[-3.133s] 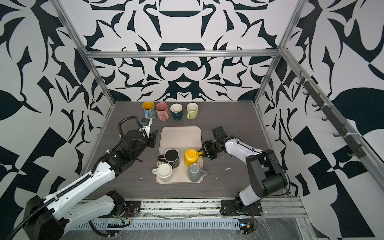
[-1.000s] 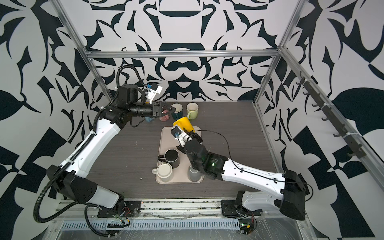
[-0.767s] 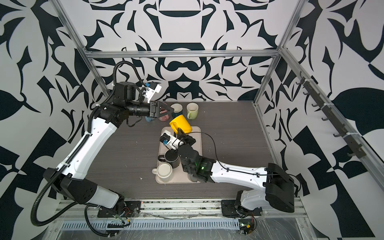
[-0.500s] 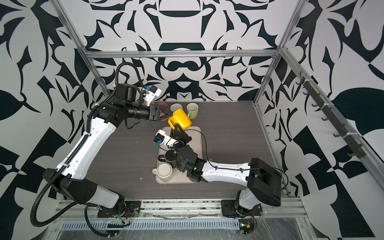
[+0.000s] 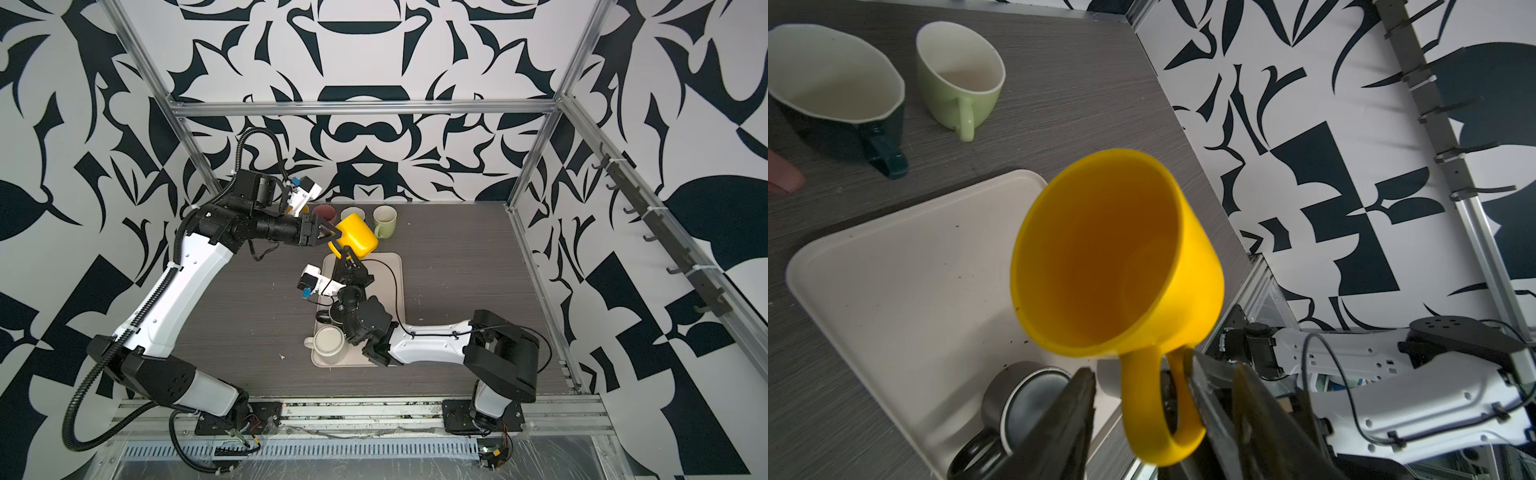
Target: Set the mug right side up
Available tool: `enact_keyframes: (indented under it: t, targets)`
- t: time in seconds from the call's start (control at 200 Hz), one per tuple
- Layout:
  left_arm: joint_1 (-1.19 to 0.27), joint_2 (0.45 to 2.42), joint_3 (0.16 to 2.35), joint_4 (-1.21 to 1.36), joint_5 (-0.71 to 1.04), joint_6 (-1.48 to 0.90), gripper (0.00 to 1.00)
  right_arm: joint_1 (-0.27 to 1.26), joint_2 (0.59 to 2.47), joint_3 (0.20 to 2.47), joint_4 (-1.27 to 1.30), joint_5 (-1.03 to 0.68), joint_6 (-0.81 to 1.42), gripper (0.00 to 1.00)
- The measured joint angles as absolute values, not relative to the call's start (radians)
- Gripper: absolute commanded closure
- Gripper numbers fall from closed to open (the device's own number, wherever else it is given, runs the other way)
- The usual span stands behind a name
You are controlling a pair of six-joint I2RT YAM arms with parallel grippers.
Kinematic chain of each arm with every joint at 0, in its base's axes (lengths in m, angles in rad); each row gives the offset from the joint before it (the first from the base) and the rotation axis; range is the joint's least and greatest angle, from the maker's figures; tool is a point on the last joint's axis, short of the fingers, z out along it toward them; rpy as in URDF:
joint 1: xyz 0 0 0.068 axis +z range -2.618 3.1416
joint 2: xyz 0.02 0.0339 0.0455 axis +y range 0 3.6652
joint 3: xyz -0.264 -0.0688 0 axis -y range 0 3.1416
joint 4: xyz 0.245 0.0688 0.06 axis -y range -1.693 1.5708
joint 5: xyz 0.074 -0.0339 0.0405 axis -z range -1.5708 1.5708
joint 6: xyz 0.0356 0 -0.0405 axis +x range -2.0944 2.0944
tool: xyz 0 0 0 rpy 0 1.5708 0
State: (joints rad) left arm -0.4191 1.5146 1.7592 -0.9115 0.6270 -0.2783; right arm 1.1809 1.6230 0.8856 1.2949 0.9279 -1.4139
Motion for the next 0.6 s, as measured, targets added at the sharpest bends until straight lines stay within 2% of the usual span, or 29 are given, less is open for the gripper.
enact_keyframes:
  t: [0.23,0.505,0.6]
  targets:
    - [-0.419,1.515,1.759,-0.915,0.607,-0.281,0.47,1.181,1.627,0.904,1.312,0.923,-1.431,1.00]
    - [-0.419,1.535,1.759,-0.918,0.607,-0.303,0.60,1.178,1.662,0.930,1.314,0.910,-1.461,1.00]
    - [-0.419,1.541,1.759,-0.922,0.610,-0.308,0.62,1.176,1.669,0.931,1.313,0.909,-1.473,1.00]
